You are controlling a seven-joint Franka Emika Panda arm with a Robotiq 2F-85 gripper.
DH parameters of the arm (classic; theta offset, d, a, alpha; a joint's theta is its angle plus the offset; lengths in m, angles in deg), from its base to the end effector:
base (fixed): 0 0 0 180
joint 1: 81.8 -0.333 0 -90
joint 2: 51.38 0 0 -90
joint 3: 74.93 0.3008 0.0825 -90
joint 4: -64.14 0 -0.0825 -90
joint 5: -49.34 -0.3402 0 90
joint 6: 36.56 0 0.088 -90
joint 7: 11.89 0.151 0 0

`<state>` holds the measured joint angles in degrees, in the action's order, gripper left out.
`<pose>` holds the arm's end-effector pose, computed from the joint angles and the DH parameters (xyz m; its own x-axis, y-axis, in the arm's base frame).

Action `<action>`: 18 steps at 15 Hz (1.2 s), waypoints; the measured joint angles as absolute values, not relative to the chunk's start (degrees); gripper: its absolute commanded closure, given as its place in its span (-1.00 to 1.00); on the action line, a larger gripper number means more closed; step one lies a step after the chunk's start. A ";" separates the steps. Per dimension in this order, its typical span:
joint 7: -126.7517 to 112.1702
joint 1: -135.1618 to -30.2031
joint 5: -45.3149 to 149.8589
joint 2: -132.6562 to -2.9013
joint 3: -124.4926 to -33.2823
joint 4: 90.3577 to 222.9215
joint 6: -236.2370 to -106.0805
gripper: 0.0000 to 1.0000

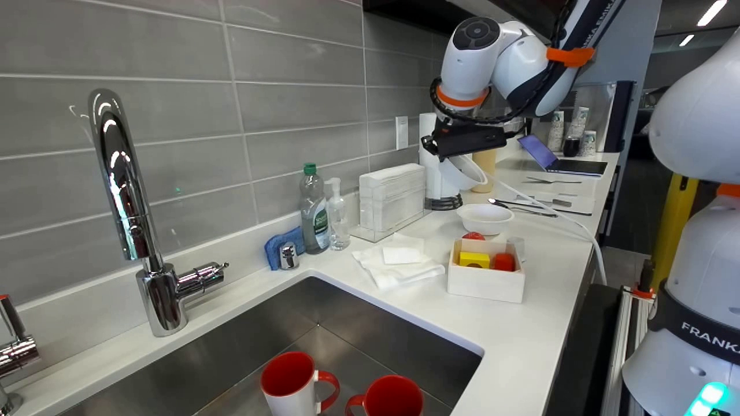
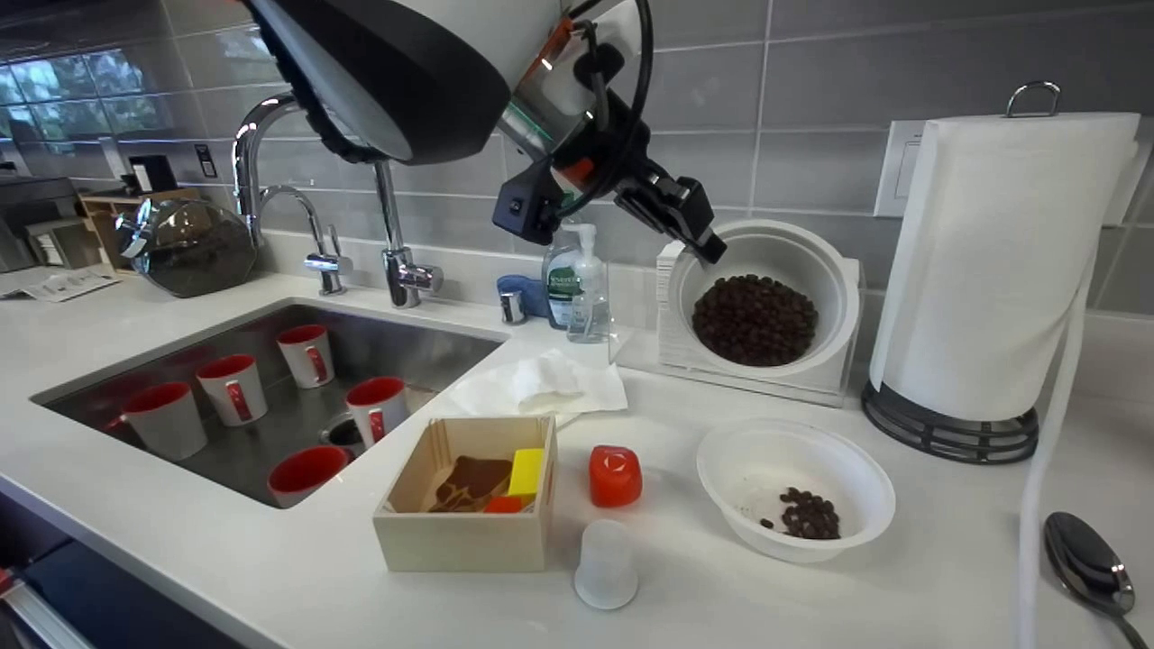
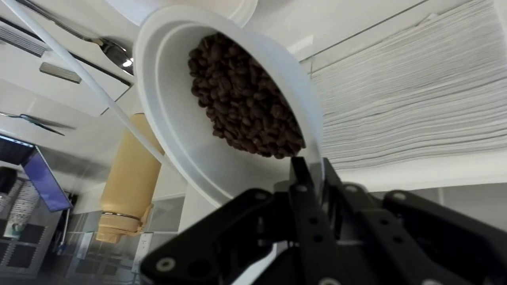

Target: Pour some contents of the left bowl into the one on the right

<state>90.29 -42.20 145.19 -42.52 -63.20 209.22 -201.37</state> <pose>0.4127 -0.1686 0.3265 0.5637 -0.3906 0.7278 -0.6776 -0.7225 0.1371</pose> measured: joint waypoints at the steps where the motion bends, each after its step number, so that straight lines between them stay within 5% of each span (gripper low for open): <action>1: 92.70 -41.95 147.12 -42.52 -63.65 209.21 -201.37 1.00; 18: 133.20 -49.38 176.73 -48.99 -68.35 208.84 -184.98 1.00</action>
